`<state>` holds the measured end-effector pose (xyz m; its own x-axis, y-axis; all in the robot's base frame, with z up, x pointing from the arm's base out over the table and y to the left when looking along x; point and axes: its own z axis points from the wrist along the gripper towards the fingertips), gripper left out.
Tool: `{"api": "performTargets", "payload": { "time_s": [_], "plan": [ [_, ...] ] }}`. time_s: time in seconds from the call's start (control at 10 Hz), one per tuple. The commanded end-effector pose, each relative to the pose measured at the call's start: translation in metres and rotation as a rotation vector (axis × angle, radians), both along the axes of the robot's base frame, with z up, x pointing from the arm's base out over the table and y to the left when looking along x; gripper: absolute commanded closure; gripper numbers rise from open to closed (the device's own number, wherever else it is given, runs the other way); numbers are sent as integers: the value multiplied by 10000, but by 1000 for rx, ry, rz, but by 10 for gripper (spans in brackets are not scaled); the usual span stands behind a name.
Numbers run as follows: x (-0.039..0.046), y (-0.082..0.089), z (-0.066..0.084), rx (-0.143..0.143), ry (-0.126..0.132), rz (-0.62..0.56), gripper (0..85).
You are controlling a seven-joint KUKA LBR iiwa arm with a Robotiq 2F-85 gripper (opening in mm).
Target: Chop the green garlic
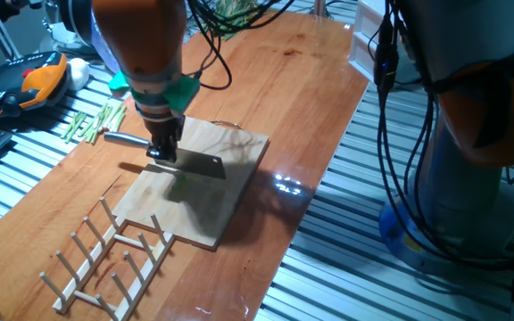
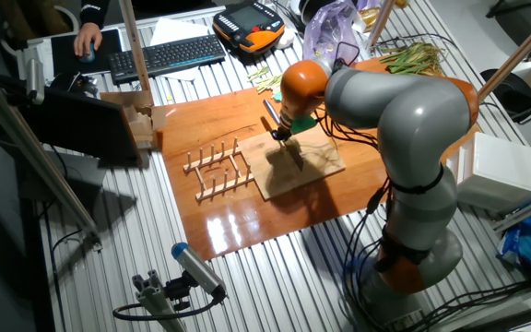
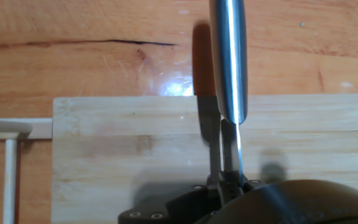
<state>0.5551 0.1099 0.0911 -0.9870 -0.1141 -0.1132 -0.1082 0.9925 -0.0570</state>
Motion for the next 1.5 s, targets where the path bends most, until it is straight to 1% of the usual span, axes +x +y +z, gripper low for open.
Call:
{"api": "performTargets", "payload": {
  "time_s": [0.0,0.1,0.3,0.4,0.5,0.9,1.0,1.3,1.4],
  "plan": [
    [-24,-25,6,-1,-3,0,850],
    [-61,-59,-18,0,-10,2,850],
    [-137,-109,-61,8,-16,9,850],
    [-138,-105,-76,9,-16,7,850],
    [-130,-112,-96,6,-22,6,850],
    [-147,-203,-33,6,-20,16,850],
    [-143,-195,-50,6,-20,16,850],
    [-110,-160,-188,20,-30,13,850],
    [-77,-136,-212,25,-31,13,850]
  ]
}}
